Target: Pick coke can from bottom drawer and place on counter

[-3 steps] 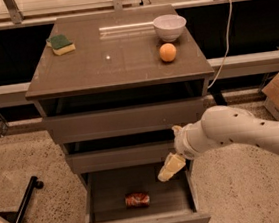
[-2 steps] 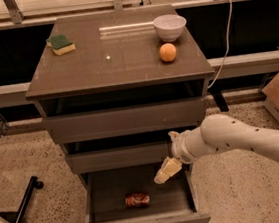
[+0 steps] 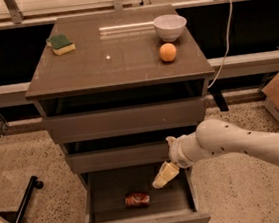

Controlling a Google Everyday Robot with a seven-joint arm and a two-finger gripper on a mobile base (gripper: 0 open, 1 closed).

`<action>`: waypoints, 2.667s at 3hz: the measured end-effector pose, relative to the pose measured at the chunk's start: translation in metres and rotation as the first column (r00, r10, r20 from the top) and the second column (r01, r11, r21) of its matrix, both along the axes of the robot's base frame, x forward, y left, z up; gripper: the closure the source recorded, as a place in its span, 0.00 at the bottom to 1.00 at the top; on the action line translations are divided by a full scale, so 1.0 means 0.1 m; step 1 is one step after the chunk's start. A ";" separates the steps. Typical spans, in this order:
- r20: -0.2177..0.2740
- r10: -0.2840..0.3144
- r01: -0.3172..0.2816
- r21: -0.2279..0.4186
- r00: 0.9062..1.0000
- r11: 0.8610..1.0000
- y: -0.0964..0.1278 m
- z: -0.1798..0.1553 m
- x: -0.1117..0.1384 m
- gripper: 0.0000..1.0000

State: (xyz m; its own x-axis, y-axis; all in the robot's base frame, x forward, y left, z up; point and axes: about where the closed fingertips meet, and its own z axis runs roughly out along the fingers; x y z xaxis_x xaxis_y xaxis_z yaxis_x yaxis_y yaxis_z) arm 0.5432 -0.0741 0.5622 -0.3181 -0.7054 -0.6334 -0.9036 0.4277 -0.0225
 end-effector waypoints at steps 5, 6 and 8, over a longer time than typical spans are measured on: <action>-0.092 0.048 -0.044 0.040 0.995 0.998 0.33 -1.15 0.12 0.00; -0.128 0.052 -0.041 0.085 0.990 0.996 0.40 -1.42 0.16 0.00; -0.184 0.074 -0.030 0.230 0.980 0.973 0.47 -2.40 0.32 0.00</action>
Offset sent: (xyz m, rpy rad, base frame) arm 0.0194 0.0308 -0.1145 0.0399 0.0516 0.0454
